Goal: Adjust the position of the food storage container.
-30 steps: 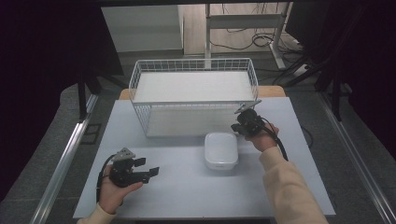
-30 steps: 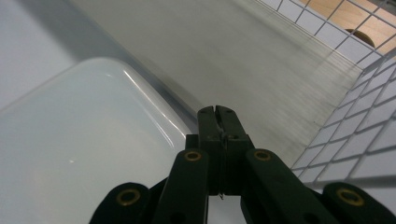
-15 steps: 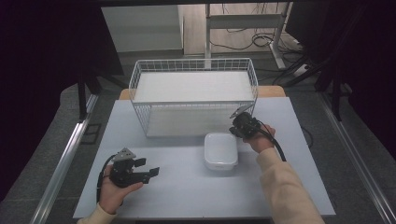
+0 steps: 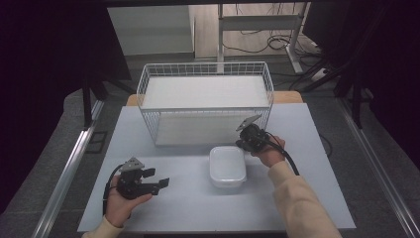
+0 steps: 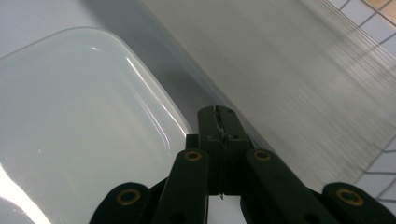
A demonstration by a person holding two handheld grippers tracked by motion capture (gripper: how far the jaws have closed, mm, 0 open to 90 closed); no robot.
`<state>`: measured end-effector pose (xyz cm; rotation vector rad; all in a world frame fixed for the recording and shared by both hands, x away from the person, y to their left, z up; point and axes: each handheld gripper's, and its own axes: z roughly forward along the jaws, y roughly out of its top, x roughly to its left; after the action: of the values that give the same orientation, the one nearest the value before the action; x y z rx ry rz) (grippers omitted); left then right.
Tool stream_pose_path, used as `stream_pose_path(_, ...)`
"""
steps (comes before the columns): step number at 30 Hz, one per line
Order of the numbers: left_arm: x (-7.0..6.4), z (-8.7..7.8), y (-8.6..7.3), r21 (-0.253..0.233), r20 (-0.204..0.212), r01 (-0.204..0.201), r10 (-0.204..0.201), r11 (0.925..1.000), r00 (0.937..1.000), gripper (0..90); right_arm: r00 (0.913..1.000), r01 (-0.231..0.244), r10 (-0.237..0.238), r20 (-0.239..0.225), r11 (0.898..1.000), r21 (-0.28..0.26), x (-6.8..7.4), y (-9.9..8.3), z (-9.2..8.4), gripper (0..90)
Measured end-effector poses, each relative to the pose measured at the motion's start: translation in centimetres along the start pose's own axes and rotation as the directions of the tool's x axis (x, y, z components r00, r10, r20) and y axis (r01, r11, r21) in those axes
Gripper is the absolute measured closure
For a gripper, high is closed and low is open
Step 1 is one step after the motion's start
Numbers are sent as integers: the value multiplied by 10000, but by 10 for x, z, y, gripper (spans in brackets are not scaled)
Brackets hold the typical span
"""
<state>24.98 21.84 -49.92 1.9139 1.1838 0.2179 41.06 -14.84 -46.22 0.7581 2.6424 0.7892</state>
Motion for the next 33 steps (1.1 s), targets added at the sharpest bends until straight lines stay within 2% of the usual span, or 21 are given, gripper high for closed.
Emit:
stream_pose_path(11,0,0,0,-9,14,22,-22,10000,10000,264,9981,434,-433,-439,9991,22,23,4,0,897)
stream_pose_path(24,-1,0,0,37,8,-6,6,10000,10000,264,9907,871,-863,-1049,9962,27,51,1,-1,897)
stream_pose_path(29,-1,0,0,31,5,4,-4,10000,10000,264,9880,914,-913,-1248,9958,-46,57,1,0,897)
stream_pose_path(33,-1,0,0,33,4,8,-8,10000,10000,264,9885,855,-863,-1239,9963,-121,57,0,0,897)
